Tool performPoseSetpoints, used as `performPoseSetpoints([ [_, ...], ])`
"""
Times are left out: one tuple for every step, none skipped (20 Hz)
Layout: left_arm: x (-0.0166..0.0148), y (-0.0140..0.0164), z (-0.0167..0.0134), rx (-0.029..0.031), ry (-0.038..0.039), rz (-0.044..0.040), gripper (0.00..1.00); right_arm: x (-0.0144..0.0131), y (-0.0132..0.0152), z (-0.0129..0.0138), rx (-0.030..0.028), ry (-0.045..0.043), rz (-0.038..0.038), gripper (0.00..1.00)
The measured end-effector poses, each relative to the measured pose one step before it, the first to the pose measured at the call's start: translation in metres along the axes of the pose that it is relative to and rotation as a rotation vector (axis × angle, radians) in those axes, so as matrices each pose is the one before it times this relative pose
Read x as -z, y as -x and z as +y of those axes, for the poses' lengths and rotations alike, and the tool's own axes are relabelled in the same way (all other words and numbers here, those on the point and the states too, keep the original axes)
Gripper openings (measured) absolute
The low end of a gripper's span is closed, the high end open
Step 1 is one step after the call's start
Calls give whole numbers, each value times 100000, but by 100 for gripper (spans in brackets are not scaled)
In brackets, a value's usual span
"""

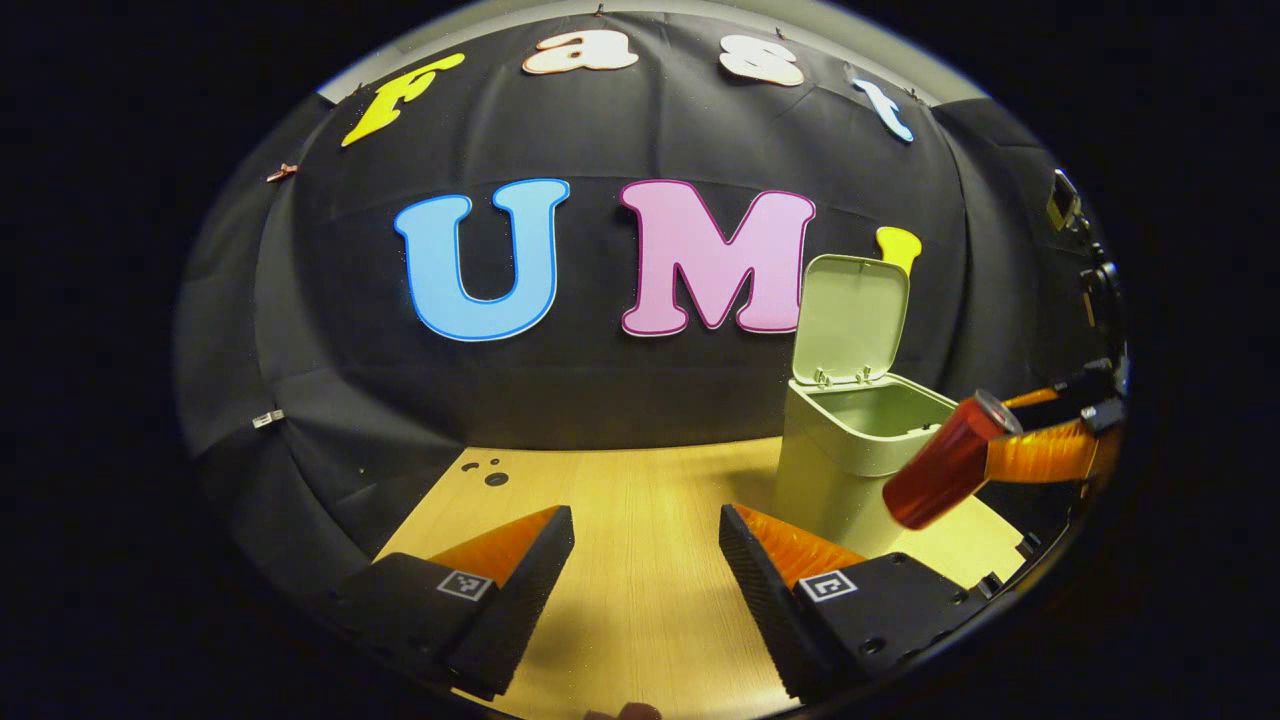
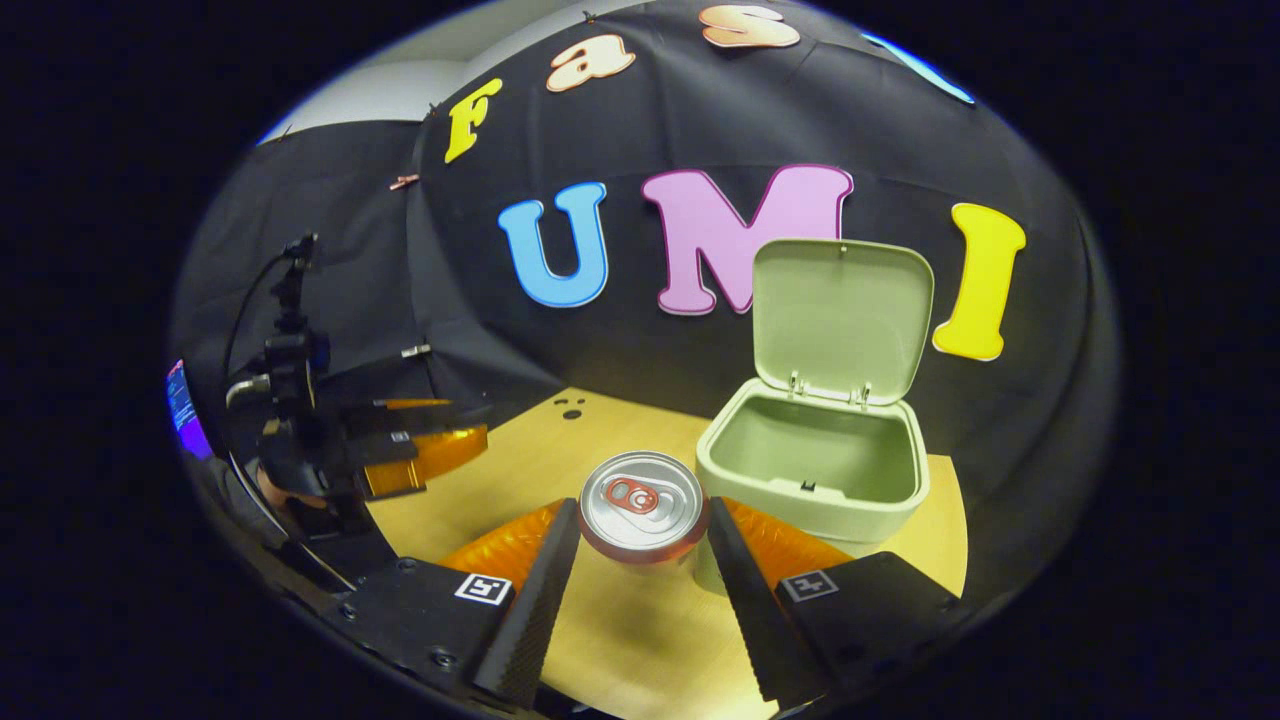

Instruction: Press the lid of the desktop garbage bin to open it, pick up the crumpled paper on the desktop and throw it into the bin, then pick up the pop can on the desktop and drop it into the bin, and finally close the garbage bin lid.

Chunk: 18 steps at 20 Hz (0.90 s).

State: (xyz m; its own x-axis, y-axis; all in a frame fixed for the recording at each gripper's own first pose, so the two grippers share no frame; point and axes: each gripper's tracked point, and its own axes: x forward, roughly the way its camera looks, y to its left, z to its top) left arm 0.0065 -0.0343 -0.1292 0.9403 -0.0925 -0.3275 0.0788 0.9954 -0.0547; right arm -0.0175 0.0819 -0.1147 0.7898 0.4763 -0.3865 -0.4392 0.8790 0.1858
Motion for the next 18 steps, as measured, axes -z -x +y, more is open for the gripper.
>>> performPoseSetpoints([
  [-26,21,-52,-8,-49,12,95,-970,-46,-403,602,-731,-1896,82],
  [-89,-38,43,-235,-160,-54,95,-846,-13,-469,835,-1073,-1559,82],
  [29,-125,81,-215,-225,25,95,-963,-141,-437,691,-1384,-2049,82],
  [-51,44,152,-372,-230,-57,95,-1044,-62,-395,898,-1186,-2441,82],
  [-51,-92,70,-334,-91,-30,95,-1009,-174,-565,717,-922,-2450,82],
  [-43,-98,111,-260,10,58,95,-790,-252,-724,1072,-394,-1984,82],
  [79,-34,181,-401,34,94,95,-652,-343,-812,1439,393,-1698,82],
  [5,-63,114,-358,33,218,95,-612,-390,-913,1721,722,-945,82],
  [59,-124,63,-428,41,147,95,-399,-474,-746,1326,554,-720,82],
  [-82,-74,80,-215,47,90,95,-386,-552,-657,1327,216,-676,82],
  [113,-36,47,-229,-104,54,95,-566,-710,-489,1162,-82,-1083,82],
  [-49,-134,82,-205,-325,23,95,-91,-402,-546,1029,-410,174,81],
  [-111,-74,14,-175,-467,-20,95,315,-665,-539,1243,-267,599,82],
  [-125,-181,-67,-425,-405,-55,95,399,-642,-508,1148,221,1143,82],
  [50,-151,44,-345,-173,-101,95,328,-697,-478,998,393,1001,82],
  [-110,-135,93,-466,-53,-95,95,354,-608,-359,606,666,610,82],
  [-74,-94,135,-470,39,-119,95,611,-568,-208,-8,838,1559,82],
  [-164,-60,5,-339,111,2,95,657,-540,-180,-43,1002,1474,81],
])
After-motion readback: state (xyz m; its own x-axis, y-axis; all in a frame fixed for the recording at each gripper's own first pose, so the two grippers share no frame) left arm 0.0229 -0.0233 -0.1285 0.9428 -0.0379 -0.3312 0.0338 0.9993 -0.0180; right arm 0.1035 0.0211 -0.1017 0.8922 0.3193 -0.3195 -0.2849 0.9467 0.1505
